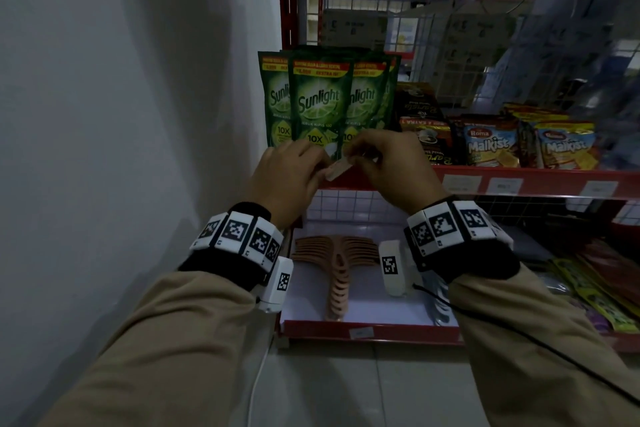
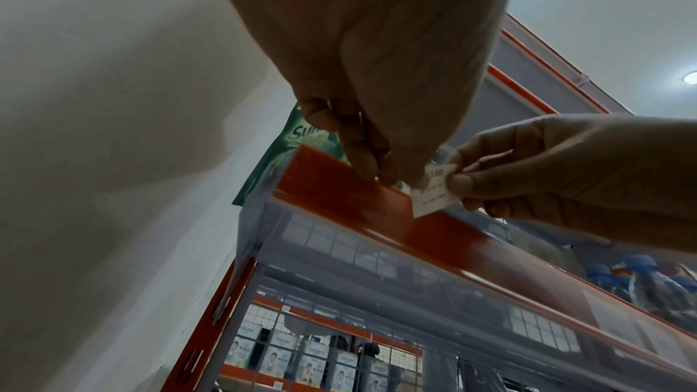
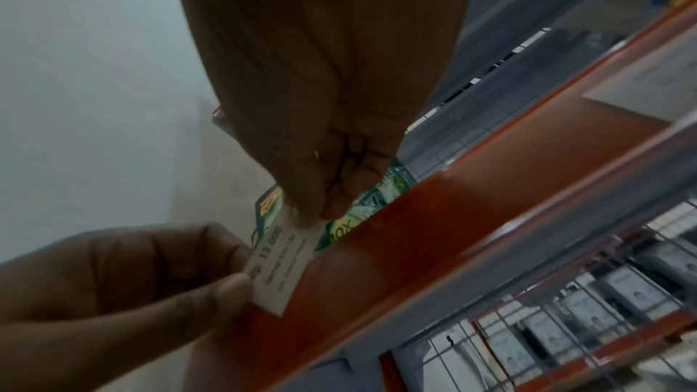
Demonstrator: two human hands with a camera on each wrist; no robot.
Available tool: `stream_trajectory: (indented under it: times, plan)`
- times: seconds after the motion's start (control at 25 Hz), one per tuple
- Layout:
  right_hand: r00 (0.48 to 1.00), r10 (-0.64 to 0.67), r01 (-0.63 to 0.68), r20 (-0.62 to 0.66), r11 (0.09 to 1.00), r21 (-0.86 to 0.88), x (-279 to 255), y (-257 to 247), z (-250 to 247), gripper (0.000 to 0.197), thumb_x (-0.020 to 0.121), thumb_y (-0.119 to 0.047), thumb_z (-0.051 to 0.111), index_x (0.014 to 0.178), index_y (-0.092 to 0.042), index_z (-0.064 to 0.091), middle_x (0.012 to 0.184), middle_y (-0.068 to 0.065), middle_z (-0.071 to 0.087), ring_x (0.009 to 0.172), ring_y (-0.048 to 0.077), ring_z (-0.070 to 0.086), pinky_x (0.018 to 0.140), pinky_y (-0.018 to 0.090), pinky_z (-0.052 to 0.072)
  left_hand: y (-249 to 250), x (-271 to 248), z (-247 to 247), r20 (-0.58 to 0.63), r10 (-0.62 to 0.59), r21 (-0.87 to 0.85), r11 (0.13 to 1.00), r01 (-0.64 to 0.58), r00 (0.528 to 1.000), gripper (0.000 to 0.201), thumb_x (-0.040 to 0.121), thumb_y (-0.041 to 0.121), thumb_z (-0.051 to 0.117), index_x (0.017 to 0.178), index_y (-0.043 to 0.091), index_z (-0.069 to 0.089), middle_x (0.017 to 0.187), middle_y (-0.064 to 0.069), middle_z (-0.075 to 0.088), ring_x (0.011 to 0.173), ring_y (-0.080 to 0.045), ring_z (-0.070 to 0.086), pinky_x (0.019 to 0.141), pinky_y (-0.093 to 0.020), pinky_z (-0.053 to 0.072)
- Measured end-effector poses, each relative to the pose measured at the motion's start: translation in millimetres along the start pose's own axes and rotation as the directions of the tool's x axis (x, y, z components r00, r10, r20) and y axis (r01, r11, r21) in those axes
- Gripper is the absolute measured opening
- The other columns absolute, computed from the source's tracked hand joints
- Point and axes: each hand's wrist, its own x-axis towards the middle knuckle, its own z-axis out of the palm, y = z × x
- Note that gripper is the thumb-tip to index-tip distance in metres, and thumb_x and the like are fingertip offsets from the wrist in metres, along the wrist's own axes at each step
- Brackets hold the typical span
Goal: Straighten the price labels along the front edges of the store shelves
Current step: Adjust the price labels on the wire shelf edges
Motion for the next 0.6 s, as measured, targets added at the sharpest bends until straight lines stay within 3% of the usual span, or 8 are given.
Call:
stream_trajectory:
  times: [0.12, 0.2, 0.32, 0.4, 0.48, 0.6]
  plan:
    - [0.984, 0.126, -0.103, -0.122, 0.978, 0.179, -1, 6, 0, 0.01, 0.086, -0.008, 0.065, 0.089, -0.016, 0.069, 0.083, -0.009, 0.067, 0.078, 0.0, 0.061, 0.072, 0.014, 0.049, -4, -2, -2, -0.026, -0.062, -0.054, 0.997, 0.06, 0.998, 0.015, 0.088, 0.028, 0.062, 0.099, 0.017, 0.06, 0.096, 0.001, 0.06, 0.092, -0.023, 0.055, 0.082, -0.04, 0.04]
    - [0.973, 0.183, -0.142, -0.141, 0.955, 0.262, -1, 7, 3, 0.008, 0.086, -0.01, 0.065, 0.087, -0.018, 0.067, 0.081, -0.012, 0.066, 0.077, -0.003, 0.061, 0.07, 0.011, 0.049, -6, -4, -2, -0.045, -0.154, -0.167, 0.975, 0.145, 0.987, 0.016, 0.086, 0.028, 0.065, 0.098, 0.02, 0.058, 0.09, 0.007, 0.06, 0.086, -0.018, 0.057, 0.081, -0.04, 0.046]
    - [0.976, 0.186, -0.154, -0.112, 0.956, 0.249, -3, 4, 14, 0.009, 0.086, -0.013, 0.067, 0.084, -0.022, 0.067, 0.081, -0.01, 0.067, 0.078, 0.003, 0.062, 0.071, 0.02, 0.051, -8, -2, -4, -0.038, -0.271, -0.33, 0.912, 0.244, 0.962, 0.025, 0.08, 0.024, 0.072, 0.101, 0.024, 0.058, 0.085, 0.009, 0.058, 0.077, -0.012, 0.057, 0.074, -0.039, 0.052]
    - [0.981, 0.162, -0.138, -0.104, 0.968, 0.208, -3, 1, 22, 0.009, 0.085, -0.013, 0.067, 0.084, -0.022, 0.067, 0.081, -0.01, 0.067, 0.075, 0.002, 0.061, 0.07, 0.021, 0.049, -10, -2, -4, -0.048, -0.247, -0.303, 0.927, 0.221, 0.968, 0.029, 0.079, 0.023, 0.073, 0.105, 0.025, 0.06, 0.09, 0.008, 0.055, 0.078, -0.012, 0.056, 0.073, -0.037, 0.052]
    - [0.988, 0.127, -0.112, -0.086, 0.981, 0.157, -4, -1, 28, 0.007, 0.085, -0.014, 0.067, 0.088, -0.02, 0.068, 0.082, -0.008, 0.068, 0.074, 0.003, 0.061, 0.072, 0.026, 0.052, -10, -1, -3, -0.045, -0.215, -0.246, 0.949, 0.198, 0.976, 0.021, 0.082, 0.024, 0.069, 0.102, 0.022, 0.063, 0.097, 0.003, 0.054, 0.084, -0.015, 0.055, 0.074, -0.036, 0.05]
    - [0.997, 0.05, -0.046, -0.057, 0.997, 0.069, -6, -2, 25, 0.008, 0.086, -0.018, 0.064, 0.093, -0.019, 0.068, 0.086, -0.005, 0.067, 0.08, 0.012, 0.061, 0.076, 0.037, 0.053, -9, 0, -1, -0.012, -0.179, -0.1, 0.979, 0.177, 0.984, 0.019, 0.087, 0.027, 0.063, 0.102, 0.015, 0.064, 0.1, -0.004, 0.054, 0.091, -0.022, 0.053, 0.073, -0.038, 0.047]
